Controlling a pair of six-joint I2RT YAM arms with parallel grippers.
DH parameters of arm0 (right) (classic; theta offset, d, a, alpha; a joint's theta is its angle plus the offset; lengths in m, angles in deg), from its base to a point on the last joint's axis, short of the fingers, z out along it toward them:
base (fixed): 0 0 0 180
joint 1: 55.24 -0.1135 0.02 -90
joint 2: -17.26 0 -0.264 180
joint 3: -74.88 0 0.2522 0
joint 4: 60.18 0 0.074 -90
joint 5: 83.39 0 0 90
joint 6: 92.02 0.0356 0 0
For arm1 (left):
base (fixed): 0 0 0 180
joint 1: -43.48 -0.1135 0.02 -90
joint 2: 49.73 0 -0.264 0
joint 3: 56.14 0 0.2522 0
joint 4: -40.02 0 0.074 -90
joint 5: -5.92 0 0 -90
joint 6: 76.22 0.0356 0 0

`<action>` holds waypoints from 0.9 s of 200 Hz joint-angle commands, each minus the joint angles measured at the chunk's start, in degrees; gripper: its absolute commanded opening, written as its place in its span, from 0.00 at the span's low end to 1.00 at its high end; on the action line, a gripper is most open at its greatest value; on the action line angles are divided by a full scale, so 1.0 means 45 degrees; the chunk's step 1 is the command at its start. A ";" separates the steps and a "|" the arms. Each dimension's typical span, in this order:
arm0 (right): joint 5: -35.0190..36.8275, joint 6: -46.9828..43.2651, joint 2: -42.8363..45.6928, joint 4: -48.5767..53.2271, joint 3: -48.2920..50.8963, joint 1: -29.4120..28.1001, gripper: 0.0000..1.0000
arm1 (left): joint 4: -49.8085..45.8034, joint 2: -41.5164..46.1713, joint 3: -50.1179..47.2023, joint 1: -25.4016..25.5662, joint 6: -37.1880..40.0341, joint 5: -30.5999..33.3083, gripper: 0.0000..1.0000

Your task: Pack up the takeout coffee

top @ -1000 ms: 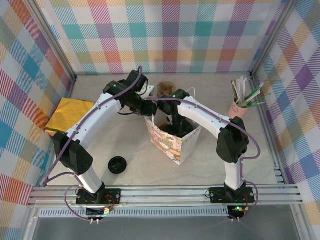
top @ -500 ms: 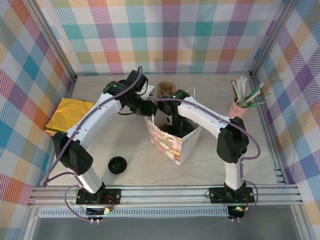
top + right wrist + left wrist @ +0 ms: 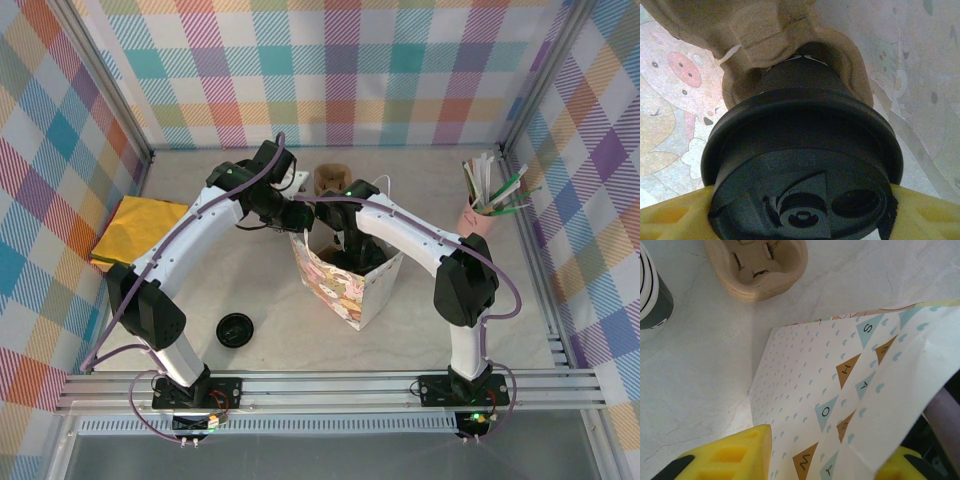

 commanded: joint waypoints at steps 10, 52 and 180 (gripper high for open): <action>-0.0352 0.0157 -0.0206 -0.0128 0.0433 0.0013 0.71 | -0.0249 0.0335 -0.0155 0.0117 0.0019 -0.0190 0.33; -0.0357 0.0169 -0.0187 -0.0162 0.0475 0.0022 0.71 | -0.0238 0.0314 -0.0155 0.0117 0.0000 -0.0239 0.33; -0.0455 0.0270 -0.0187 -0.0365 0.0660 0.0012 0.71 | -0.0246 0.0296 -0.0206 0.0118 0.0037 -0.0220 0.33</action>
